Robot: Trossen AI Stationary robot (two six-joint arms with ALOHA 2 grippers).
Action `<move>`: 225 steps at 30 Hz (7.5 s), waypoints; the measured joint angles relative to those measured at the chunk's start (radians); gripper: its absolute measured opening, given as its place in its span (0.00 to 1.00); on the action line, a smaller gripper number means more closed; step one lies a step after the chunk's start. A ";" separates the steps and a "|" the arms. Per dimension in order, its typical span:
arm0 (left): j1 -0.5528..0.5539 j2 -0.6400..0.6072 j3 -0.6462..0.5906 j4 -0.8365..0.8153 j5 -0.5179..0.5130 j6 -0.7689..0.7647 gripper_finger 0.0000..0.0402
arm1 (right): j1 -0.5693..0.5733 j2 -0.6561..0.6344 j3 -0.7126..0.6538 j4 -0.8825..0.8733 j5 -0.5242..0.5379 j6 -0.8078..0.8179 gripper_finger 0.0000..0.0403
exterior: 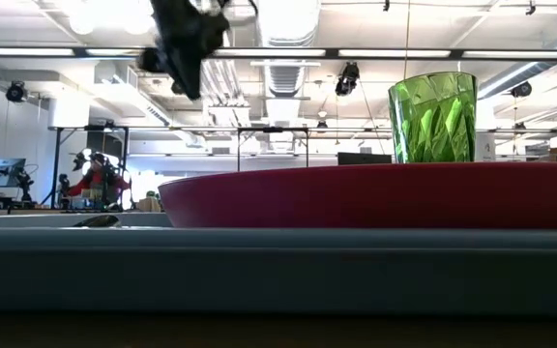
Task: Pick and place plate/cup/fork/spoon on tray
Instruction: Put the blue fork on the blue tray to the left of the pink plate, then adjust the blue serving tray
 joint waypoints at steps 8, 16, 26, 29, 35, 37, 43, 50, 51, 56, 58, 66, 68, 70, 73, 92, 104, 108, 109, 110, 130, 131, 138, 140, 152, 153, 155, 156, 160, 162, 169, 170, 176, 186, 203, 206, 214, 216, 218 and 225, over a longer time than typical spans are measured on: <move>-0.268 -0.071 -0.002 -0.026 -0.033 -0.276 0.00 | 0.000 0.000 0.000 -0.001 0.000 -0.024 0.20; -0.559 -0.050 -0.011 0.003 -0.171 -0.639 0.00 | 0.000 0.000 0.000 -0.031 -0.001 -0.049 0.20; -0.787 0.108 -0.069 0.243 -0.320 -1.006 0.00 | 0.000 0.000 0.000 -0.039 -0.004 -0.090 0.20; -0.822 0.173 -0.069 0.256 -0.326 -1.097 0.00 | 0.000 0.000 0.000 -0.040 -0.004 -0.090 0.20; -0.881 0.248 -0.063 0.302 -0.362 -1.268 0.00 | 0.000 0.000 0.000 -0.040 -0.004 -0.077 0.20; -0.897 0.269 -0.063 0.330 -0.405 -1.323 0.00 | 0.000 0.000 0.000 -0.040 -0.004 -0.077 0.20; -0.914 0.332 -0.063 0.354 -0.435 -1.462 0.00 | 0.000 0.000 0.000 -0.049 -0.004 -0.119 0.20; -0.914 0.339 -0.060 0.249 -0.415 -1.599 0.00 | 0.000 0.000 0.000 -0.101 -0.004 -0.193 0.20; -0.914 0.338 -0.055 0.211 -0.395 -1.624 0.00 | 0.000 0.000 0.000 -0.107 -0.004 -0.198 0.20; -0.914 0.334 -0.037 0.167 -0.275 -1.668 0.00 | 0.000 0.000 0.000 -0.141 -0.004 -0.238 0.20; -0.915 0.334 -0.037 0.198 -0.276 -1.667 0.00 | 0.000 0.000 0.000 -0.140 -0.004 -0.245 0.20; -0.917 0.365 -0.041 0.243 -0.254 -1.672 0.00 | -0.001 0.000 0.000 -0.135 -0.003 -0.257 0.20; -0.917 0.379 -0.042 0.250 -0.231 -1.671 0.00 | -0.001 0.000 0.000 -0.134 -0.003 -0.257 0.20; -0.918 0.393 -0.043 0.264 -0.223 -1.672 0.00 | -0.001 0.000 0.000 -0.134 -0.003 -0.256 0.20; -0.918 0.407 -0.041 0.263 -0.222 -1.672 0.00 | -0.001 0.000 0.000 -0.131 -0.003 -0.255 0.20; -0.919 0.412 -0.145 0.384 -0.175 -1.696 0.00 | 0.000 0.000 0.000 -0.127 -0.003 -0.239 0.20; -0.916 0.412 -0.227 0.480 -0.173 -1.671 0.00 | 0.000 0.000 0.000 -0.127 -0.003 -0.239 0.20; -0.916 0.412 -0.228 0.483 -0.173 -1.670 0.00 | 0.000 0.000 0.000 -0.127 -0.003 -0.239 0.20; -0.916 0.412 -0.229 0.483 -0.173 -1.670 0.00 | 0.000 0.000 0.000 -0.127 -0.003 -0.239 0.20; -0.916 0.412 -0.230 0.483 -0.174 -1.670 0.00 | 0.000 0.000 0.000 -0.127 -0.003 -0.239 0.20; -0.914 0.412 -0.282 0.580 -0.178 -1.669 0.00 | -0.001 0.000 0.000 -0.127 -0.002 -0.239 0.20; -0.914 0.412 -0.283 0.582 -0.178 -1.669 0.00 | -0.001 0.000 0.000 -0.127 -0.002 -0.239 0.20; -0.907 0.412 -0.288 0.581 -0.179 -1.669 0.06 | -0.001 0.000 0.000 -0.127 -0.003 -0.239 0.20; -0.905 0.412 -0.289 0.581 -0.178 -1.669 0.07 | -0.001 0.000 0.000 -0.127 -0.003 -0.239 0.20; -0.883 0.347 -0.277 0.570 -0.285 -1.542 0.12 | 0.000 0.000 0.000 -0.135 -0.003 -0.255 0.20; -0.883 0.333 -0.277 0.562 -0.286 -1.512 0.12 | 0.000 0.000 0.000 -0.136 -0.003 -0.254 0.20; -0.880 0.305 -0.277 0.526 -0.288 -1.489 0.12 | 0.000 0.000 0.000 -0.136 -0.003 -0.246 0.20; -0.879 0.292 -0.277 0.504 -0.288 -1.487 0.12 | 0.000 0.000 0.000 -0.135 -0.003 -0.242 0.20; -0.879 0.247 -0.274 0.405 -0.287 -1.487 0.12 | 0.000 0.000 0.000 -0.136 -0.003 -0.238 0.20; -0.879 0.221 -0.271 0.349 -0.287 -1.487 0.12 | 0.000 0.000 0.000 -0.139 -0.003 -0.239 0.20; -0.879 0.158 -0.265 0.127 -0.287 -1.486 0.12 | 0.000 0.000 0.000 -0.290 -0.003 -0.221 0.12; -0.879 0.147 -0.265 0.104 -0.288 -1.486 0.12 | 0.000 0.000 0.000 -0.312 -0.003 -0.213 0.08; -0.881 0.091 -0.274 -0.027 -0.289 -1.478 0.12 | 0.049 0.000 0.000 -0.396 -0.003 -0.072 0.02; -0.881 0.011 -0.312 -0.110 -0.298 -1.405 0.12 | 0.306 -0.002 -0.124 -0.380 0.157 0.373 0.02; -0.880 -0.155 -0.493 -0.084 -0.314 -1.375 0.12 | 0.582 -0.001 -0.645 0.214 0.207 0.968 0.02; -0.880 -0.176 -0.534 -0.026 -0.313 -1.376 0.12 | 0.627 -0.001 -0.679 0.218 0.207 1.077 0.02; -0.880 -0.181 -0.612 0.089 -0.307 -1.378 0.12 | 0.696 -0.001 -0.779 0.315 0.211 1.232 0.02; -0.880 -0.181 -0.619 0.096 -0.291 -1.378 0.12 | 0.704 -0.001 -0.814 0.356 0.211 1.247 0.02; -0.880 -0.181 -0.623 0.096 -0.277 -1.377 0.12 | 0.708 0.000 -0.843 0.380 0.210 1.247 0.02; -0.880 -0.181 -0.626 0.103 -0.249 -1.381 0.12 | 0.708 0.000 -0.949 0.469 0.208 1.248 0.02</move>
